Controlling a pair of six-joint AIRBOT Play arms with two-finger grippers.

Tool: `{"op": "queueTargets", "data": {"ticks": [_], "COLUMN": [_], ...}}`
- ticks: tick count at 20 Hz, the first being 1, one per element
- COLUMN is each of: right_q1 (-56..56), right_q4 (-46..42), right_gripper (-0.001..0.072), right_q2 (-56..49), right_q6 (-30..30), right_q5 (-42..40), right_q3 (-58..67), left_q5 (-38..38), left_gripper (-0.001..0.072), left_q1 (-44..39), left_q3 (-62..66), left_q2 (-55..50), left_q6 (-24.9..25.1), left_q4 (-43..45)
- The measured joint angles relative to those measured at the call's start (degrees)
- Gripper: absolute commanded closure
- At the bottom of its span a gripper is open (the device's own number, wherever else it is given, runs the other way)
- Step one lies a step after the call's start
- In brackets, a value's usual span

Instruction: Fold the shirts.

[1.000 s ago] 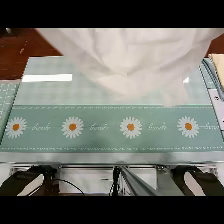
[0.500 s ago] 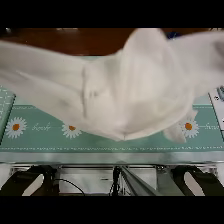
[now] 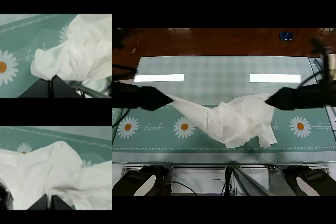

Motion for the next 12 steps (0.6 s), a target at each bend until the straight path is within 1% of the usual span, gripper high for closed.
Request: {"op": "queueTargets", "data": {"ticks": [3, 6, 7, 9, 12], "right_q1": [4.1, 5.6, 5.8, 6.1, 6.4], "right_q4": [-3.1, -4.5, -4.8, -5.1, -5.3], "right_gripper": [0.0693, 0.0692, 0.0692, 0.0692, 0.0692], "right_q2": [-7.6, -15.1, -17.1, -20.5, -24.0], "right_q6": [-3.1, -4.8, -5.1, -5.5, -5.8], "right_q5": [-15.0, -29.0, -32.4, -38.2, -43.1], "right_q3": [-3.9, -5.4, -5.6, -5.8, -6.1], "left_q5": [14.5, 27.1, 30.8, 36.5, 40.5], "left_gripper": [0.0689, 0.0689, 0.0688, 0.0686, 0.0683], "left_q1": [-0.2, -0.3, -0.3, -0.3, -0.4], "left_q3": [-6.7, -9.2, -9.7, -10.2, -10.6], "left_q2": [-4.2, -10.5, -13.0, -17.4, -23.1], "left_q6": [2.6, 4.0, 4.3, 4.7, 5.0], "left_q4": [1.6, 3.5, 3.9, 4.1, 3.5]}}
